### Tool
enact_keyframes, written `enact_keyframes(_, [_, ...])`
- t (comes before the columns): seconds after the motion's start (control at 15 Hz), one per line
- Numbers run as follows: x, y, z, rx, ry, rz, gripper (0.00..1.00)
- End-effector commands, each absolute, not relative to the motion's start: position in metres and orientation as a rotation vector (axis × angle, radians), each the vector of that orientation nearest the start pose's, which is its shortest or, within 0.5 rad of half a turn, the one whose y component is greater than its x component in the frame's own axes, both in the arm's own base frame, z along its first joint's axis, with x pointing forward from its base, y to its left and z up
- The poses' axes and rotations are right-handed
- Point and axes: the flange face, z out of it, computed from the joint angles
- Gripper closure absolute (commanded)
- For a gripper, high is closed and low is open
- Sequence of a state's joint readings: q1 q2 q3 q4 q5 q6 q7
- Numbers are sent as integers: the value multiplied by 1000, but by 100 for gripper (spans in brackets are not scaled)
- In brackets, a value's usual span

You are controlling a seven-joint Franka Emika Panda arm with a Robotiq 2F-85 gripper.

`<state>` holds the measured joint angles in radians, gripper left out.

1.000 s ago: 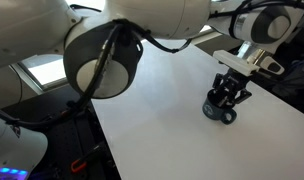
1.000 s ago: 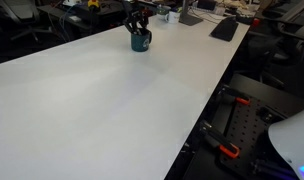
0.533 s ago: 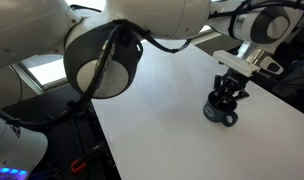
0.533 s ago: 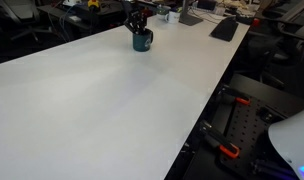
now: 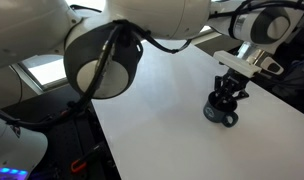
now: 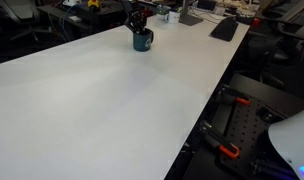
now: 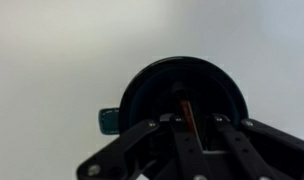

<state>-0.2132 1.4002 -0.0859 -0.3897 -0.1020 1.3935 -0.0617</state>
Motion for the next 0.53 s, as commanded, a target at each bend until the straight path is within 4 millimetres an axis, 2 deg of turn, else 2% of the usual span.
enact_keyframes(0.0, [734,-195,178,-3178,255,673,96])
enact_keyframes(0.27, [736,-195,196,-3179,302,642,96])
enact_keyframes(0.47, [739,-200,223,-3168,379,578,96])
